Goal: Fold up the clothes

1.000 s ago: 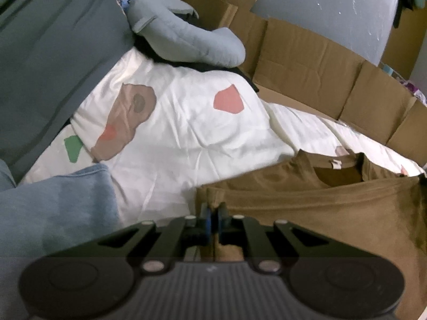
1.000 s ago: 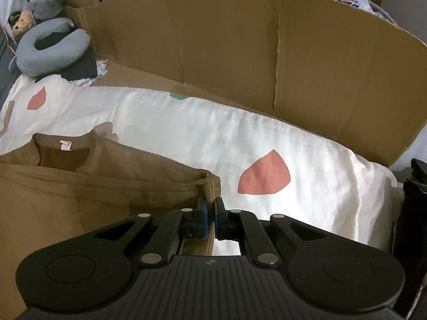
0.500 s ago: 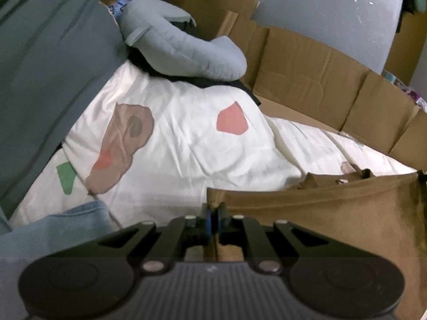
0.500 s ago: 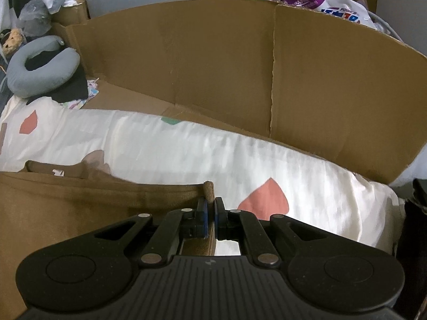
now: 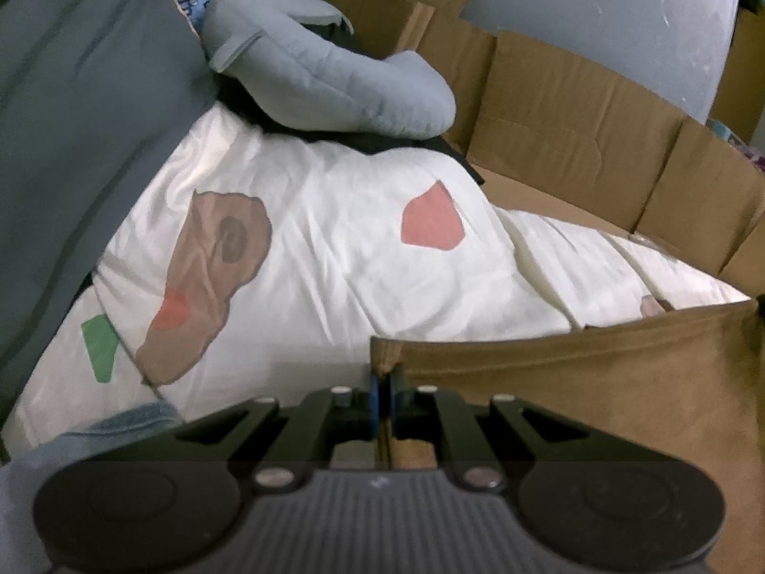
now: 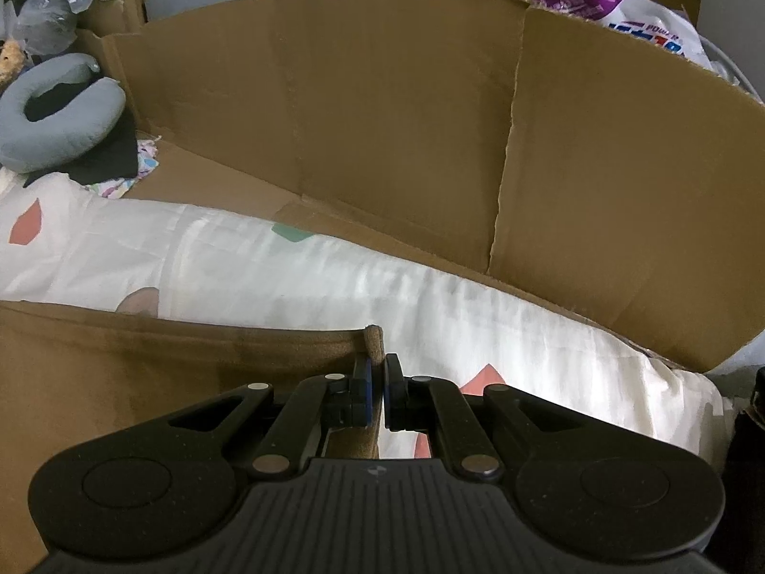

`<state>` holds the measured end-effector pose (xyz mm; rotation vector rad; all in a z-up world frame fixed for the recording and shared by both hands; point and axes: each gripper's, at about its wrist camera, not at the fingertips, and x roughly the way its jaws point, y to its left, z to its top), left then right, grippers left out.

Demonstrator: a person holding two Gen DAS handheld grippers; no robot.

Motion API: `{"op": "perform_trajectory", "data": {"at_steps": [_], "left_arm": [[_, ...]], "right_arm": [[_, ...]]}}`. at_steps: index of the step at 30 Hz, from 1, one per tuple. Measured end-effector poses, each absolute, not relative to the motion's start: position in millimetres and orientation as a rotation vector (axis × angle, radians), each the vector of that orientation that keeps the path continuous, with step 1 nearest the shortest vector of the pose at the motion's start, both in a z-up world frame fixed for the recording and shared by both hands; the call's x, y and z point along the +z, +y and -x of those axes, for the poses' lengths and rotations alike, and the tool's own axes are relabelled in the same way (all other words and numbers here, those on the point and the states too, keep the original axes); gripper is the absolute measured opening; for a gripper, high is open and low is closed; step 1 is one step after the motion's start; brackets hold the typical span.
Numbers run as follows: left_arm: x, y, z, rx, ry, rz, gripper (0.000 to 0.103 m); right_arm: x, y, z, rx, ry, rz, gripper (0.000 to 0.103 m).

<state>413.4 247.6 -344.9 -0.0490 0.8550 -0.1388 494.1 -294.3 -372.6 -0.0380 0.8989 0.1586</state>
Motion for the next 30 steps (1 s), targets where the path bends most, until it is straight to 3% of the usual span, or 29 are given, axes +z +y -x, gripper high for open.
{"op": "perform_trajectory", "data": {"at_steps": [18,21,23,24,26,30], "left_arm": [[-378.4,243.1,-453.1,-0.131,0.942,0.024,0.006],[-374.2,244.8,-455.7,-0.136,0.957,0.040,0.014],[-365.3,246.2,-452.7,-0.117,0.960,0.054,0.031],[-360.8,246.9,-451.2,-0.108,0.961,0.062,0.033],[-348.9,245.0,-442.6,-0.115,0.943,0.055,0.039],[-329.2,239.9,-418.8,-0.131,0.922,0.052,0.045]], "right_arm": [[-403.5,-286.5,-528.7,0.108,0.992,0.050,0.003],[-407.5,-290.0,-531.7,0.104,1.010,-0.019,0.004],[-401.1,-292.9,-528.4,0.098,0.998,-0.060,0.007],[-397.5,-294.3,-526.5,0.094,0.991,-0.080,0.009],[-388.4,-294.1,-519.8,0.091,0.981,-0.080,0.024],[-371.4,-295.2,-501.5,0.131,0.968,-0.110,0.029]]}}
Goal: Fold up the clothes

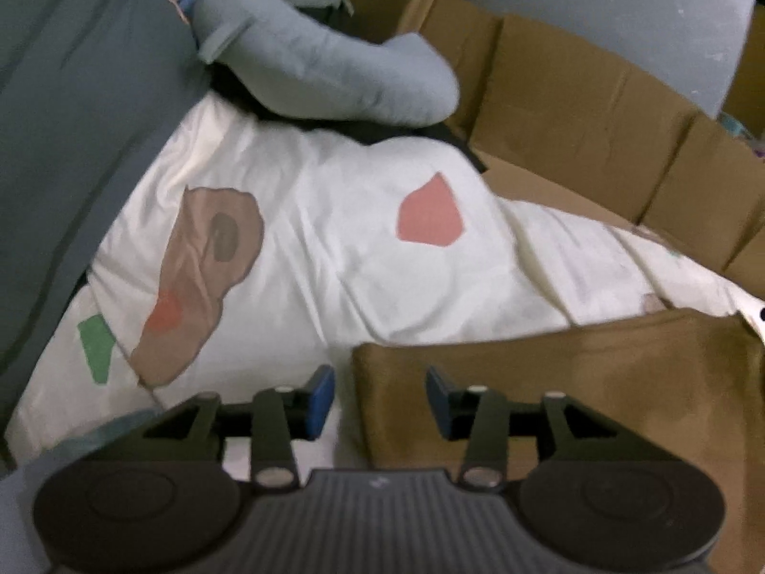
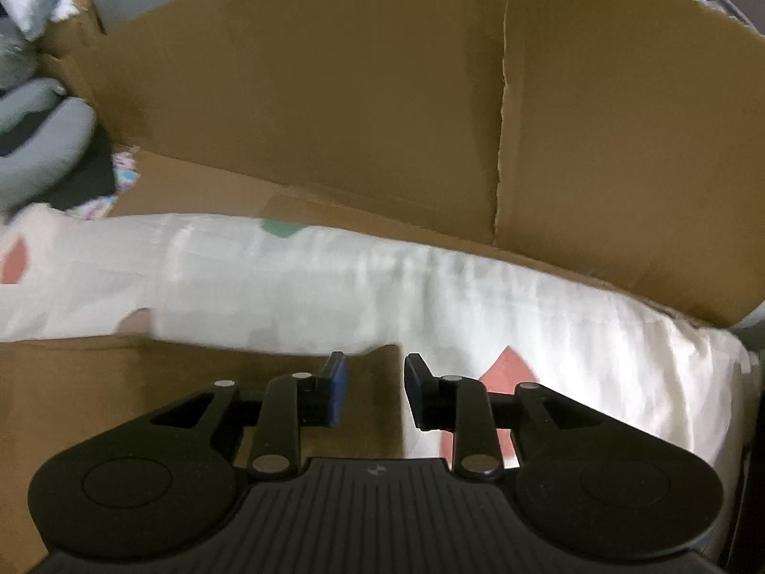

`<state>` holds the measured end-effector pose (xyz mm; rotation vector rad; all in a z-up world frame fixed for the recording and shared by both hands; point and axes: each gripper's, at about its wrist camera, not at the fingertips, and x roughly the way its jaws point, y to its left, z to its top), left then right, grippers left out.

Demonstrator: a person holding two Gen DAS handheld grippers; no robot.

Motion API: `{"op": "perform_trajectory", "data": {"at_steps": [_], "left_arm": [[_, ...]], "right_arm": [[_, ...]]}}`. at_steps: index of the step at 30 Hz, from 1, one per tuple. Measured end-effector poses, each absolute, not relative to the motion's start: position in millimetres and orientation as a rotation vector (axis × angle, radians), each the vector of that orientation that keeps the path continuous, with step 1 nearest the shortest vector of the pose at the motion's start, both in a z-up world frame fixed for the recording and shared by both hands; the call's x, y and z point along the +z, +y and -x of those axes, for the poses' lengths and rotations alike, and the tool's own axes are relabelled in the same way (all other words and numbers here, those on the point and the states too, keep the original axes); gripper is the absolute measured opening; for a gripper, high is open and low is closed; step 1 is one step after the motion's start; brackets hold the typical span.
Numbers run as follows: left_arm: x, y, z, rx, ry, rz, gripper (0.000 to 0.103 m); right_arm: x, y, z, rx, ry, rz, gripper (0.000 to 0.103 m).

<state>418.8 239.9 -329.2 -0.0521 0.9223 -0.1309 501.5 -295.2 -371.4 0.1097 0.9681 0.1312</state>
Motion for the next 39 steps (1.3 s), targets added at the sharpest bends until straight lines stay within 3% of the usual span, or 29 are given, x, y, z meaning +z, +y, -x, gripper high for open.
{"op": "perform_trajectory", "data": {"at_steps": [8,19,28,32,34,39], "left_arm": [[-318.6,235.3,-351.9,-0.143,0.939,0.077,0.046],[-330.6,220.8,-261.3,-0.113,0.928,0.110,0.043],[-365.5,200.0,-218.6,-0.113,1.011,0.091,0.043],[-376.7,212.5,-202.6,-0.062,1.049,0.054,0.031],[-380.9,221.1,-195.6,-0.025,1.079,0.044,0.041],[-372.1,239.5,-176.9,0.025,1.092,0.083,0.041]], "right_arm": [[-354.3,-303.4,-447.7,0.194,0.977,-0.156,0.029],[-371.6,-294.4,-366.0,0.232,1.024,-0.129,0.029],[-394.1,-270.8,-312.7,0.285,1.040,-0.026,0.029],[-407.2,-283.3,-292.4,0.266,1.072,0.016,0.031],[-409.7,-291.2,-283.1,0.257,1.085,0.029,0.031],[-403.5,-301.2,-262.4,0.234,1.107,0.067,0.030]]}}
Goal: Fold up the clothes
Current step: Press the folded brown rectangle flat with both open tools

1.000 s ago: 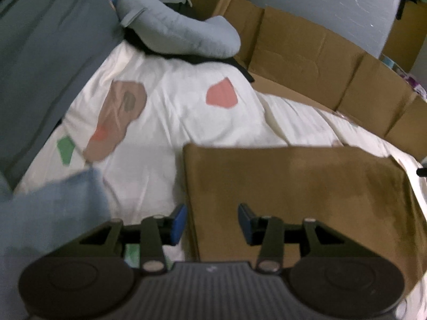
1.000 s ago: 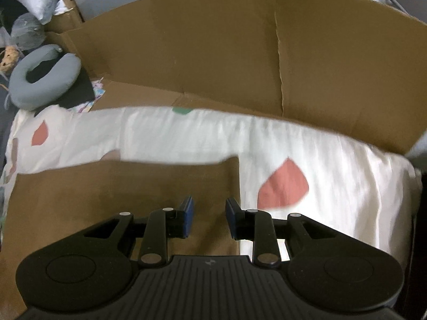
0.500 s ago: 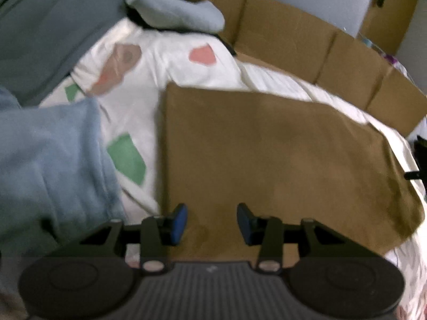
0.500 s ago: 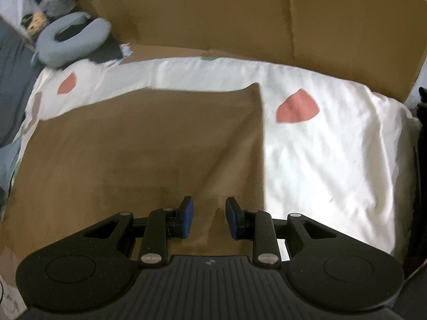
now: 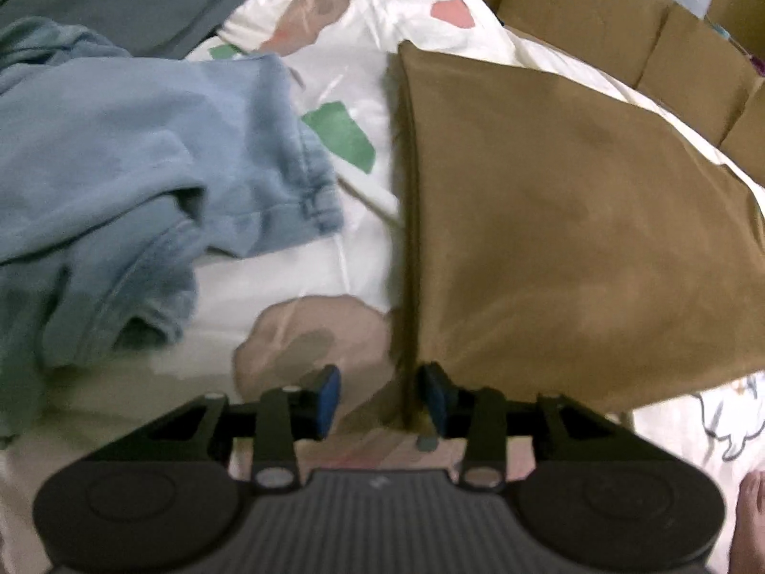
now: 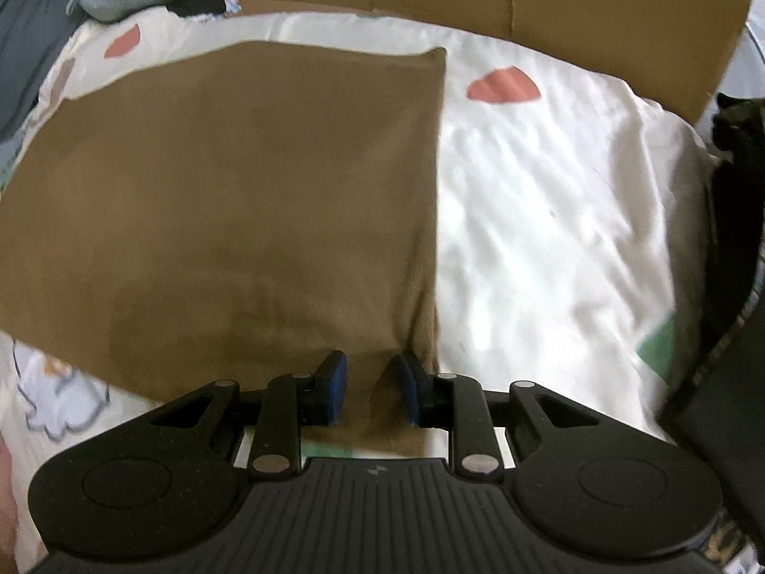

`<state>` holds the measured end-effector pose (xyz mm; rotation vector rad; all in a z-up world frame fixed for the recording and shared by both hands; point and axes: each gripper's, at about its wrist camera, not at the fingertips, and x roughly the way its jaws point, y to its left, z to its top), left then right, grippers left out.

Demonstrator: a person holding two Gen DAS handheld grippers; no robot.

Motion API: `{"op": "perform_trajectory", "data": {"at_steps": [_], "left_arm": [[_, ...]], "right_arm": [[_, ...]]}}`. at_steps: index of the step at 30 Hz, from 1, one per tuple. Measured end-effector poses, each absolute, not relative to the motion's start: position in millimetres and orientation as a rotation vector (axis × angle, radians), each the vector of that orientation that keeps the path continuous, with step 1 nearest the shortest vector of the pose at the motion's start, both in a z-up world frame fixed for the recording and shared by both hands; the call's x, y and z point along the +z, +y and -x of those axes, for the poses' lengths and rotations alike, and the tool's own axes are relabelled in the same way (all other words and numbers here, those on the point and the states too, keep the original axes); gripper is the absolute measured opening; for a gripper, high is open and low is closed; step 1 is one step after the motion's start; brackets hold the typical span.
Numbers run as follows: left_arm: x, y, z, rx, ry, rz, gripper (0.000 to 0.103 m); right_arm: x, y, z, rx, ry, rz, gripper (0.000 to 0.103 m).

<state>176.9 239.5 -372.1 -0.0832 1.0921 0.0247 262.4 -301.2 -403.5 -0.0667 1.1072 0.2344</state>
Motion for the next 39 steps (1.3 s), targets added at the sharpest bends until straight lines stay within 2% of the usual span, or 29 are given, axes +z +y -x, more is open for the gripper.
{"op": "perform_trajectory", "data": {"at_steps": [2,12,17,28,34,39], "left_arm": [[-361.2,238.6,-170.6,0.027,1.071,0.074,0.038],[-330.8,196.5,-168.1,-0.061,0.971,0.110,0.038],[-345.2,152.7,-179.4,-0.136,0.972,0.115,0.045],[-376.0,58.2,-182.9,-0.356,0.945,0.054,0.045],[-395.3,51.1,-169.5,-0.339,0.947,0.007,0.045],[-384.1,58.3,-161.2,-0.333,0.931,-0.007,0.044]], "right_arm": [[-398.8,-303.3,-254.8,0.226,1.111,0.081,0.030],[-364.2,-290.0,-238.8,0.257,1.048,0.069,0.031],[-368.0,-261.6,-241.5,0.294,1.034,0.059,0.031],[-384.5,-191.3,-237.9,0.411,0.975,0.125,0.033],[-398.7,-181.0,-224.1,0.451,1.012,0.205,0.037],[-390.2,-176.2,-219.4,0.470,0.988,0.244,0.037]]}}
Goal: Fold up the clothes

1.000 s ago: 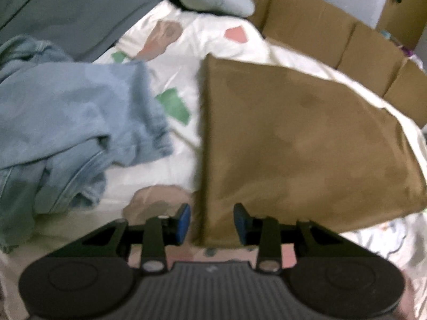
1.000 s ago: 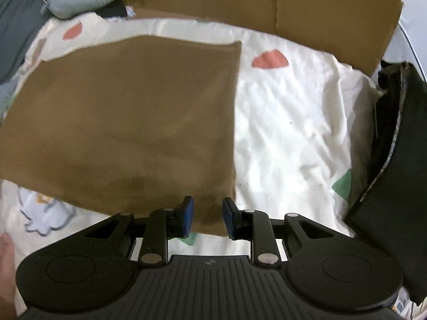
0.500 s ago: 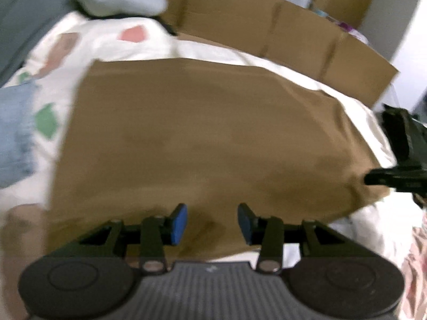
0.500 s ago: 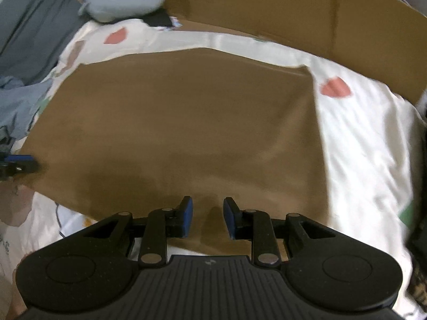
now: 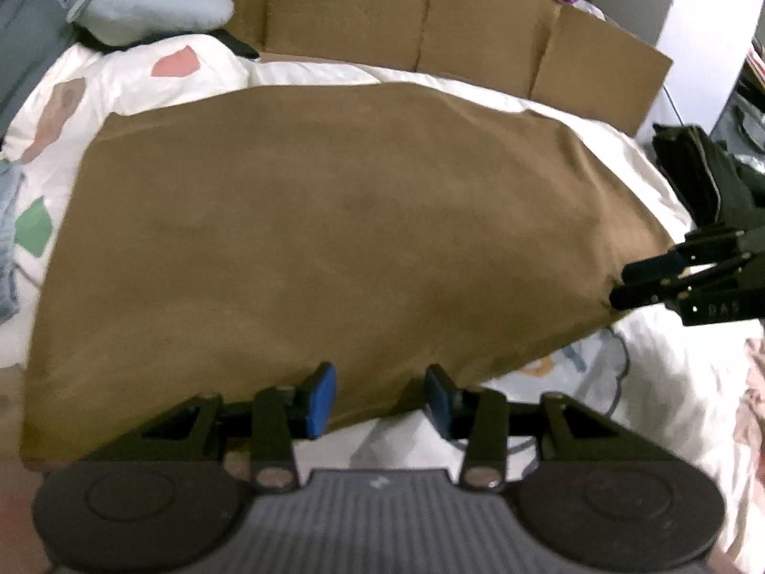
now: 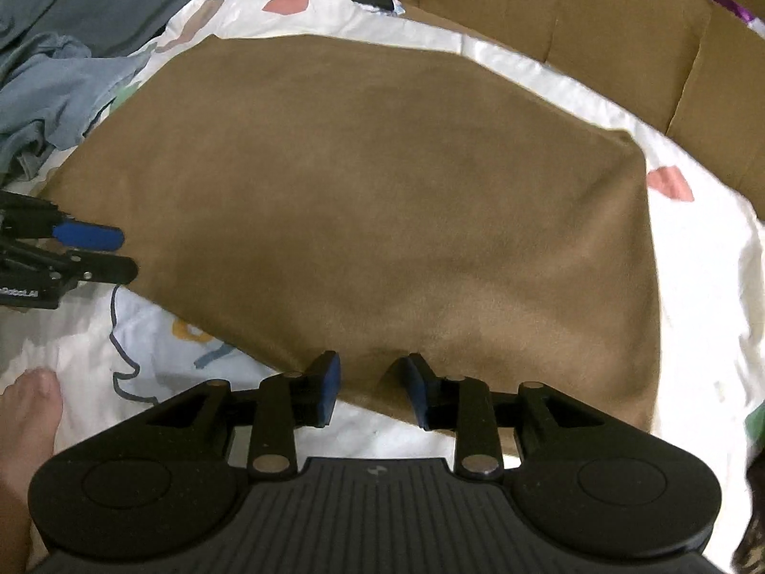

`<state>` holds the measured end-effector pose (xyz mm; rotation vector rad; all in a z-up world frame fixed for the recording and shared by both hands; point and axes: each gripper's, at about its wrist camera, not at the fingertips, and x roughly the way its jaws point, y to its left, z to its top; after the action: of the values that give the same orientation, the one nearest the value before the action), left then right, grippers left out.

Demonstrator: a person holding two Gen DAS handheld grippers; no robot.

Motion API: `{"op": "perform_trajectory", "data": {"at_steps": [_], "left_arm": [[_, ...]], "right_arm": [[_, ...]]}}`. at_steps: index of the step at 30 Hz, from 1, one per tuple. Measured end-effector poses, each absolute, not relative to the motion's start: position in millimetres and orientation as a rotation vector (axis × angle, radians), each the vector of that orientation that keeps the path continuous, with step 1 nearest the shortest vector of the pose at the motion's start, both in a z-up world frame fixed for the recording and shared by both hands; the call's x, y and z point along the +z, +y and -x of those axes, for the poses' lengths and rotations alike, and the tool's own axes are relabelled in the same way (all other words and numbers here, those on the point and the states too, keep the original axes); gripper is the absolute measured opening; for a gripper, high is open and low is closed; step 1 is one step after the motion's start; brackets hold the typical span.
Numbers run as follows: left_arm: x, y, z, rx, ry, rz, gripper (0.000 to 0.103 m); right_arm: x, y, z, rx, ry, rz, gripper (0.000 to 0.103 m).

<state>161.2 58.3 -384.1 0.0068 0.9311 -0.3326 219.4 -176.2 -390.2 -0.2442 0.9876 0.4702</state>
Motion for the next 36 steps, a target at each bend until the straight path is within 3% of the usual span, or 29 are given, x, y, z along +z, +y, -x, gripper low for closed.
{"op": "perform_trajectory", "data": {"at_steps": [3,8,17,36], "left_arm": [[-374.3,66.4,-159.9,-0.321,0.904,0.013,0.044],[-376.0,82.5,-163.4,-0.255,0.903,0.048,0.033],[-389.2,94.6,-161.8,-0.199,0.942,0.051,0.032],[-384.0,174.5,-155.9,0.044,0.995,0.118,0.025]], "right_arm": [[-382.0,-163.0,-224.0,0.514,0.954,0.210,0.037],[-381.8,-129.0,-231.0,0.611,0.922,0.211,0.037],[-400.3,-87.4,-232.0,0.681,0.935,0.266,0.036],[-403.3,-145.4,-220.6,0.512,0.969,0.236,0.029]]}}
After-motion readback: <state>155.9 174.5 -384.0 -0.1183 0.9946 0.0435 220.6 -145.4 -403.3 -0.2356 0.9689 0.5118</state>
